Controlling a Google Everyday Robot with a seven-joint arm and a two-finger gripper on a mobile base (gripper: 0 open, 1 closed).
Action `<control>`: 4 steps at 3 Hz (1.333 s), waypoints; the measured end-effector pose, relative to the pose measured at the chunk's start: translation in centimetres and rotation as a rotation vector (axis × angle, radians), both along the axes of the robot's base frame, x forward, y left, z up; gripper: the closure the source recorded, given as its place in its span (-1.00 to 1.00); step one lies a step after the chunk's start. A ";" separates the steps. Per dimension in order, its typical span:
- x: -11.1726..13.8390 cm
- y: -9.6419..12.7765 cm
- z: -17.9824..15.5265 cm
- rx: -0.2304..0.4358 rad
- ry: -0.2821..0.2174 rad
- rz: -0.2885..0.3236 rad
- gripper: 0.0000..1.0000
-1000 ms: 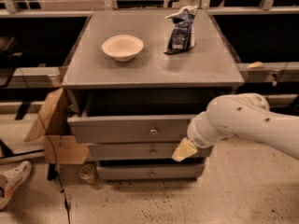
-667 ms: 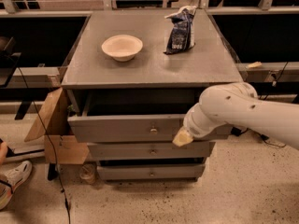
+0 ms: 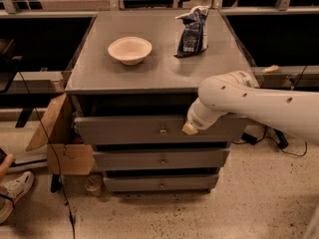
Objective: Close top drawer
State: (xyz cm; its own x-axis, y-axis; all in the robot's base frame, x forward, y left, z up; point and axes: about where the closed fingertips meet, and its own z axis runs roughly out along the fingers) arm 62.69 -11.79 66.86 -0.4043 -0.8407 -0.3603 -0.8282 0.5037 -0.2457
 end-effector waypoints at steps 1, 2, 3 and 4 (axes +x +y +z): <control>1.2 0.1 -0.3 -0.008 0.004 -0.009 0.79; 0.4 -0.5 -0.1 0.000 0.022 -0.007 0.32; -2.5 -2.2 0.6 0.021 0.050 0.004 -0.14; -4.4 -3.4 1.1 0.036 0.065 0.024 -0.61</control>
Offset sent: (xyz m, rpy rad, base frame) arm -0.0058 -0.0137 0.0027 0.0106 0.0404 -0.0063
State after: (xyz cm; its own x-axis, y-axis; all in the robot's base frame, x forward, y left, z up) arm 58.30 -15.20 67.93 -0.4080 -0.8371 -0.3643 -0.8535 0.4914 -0.1732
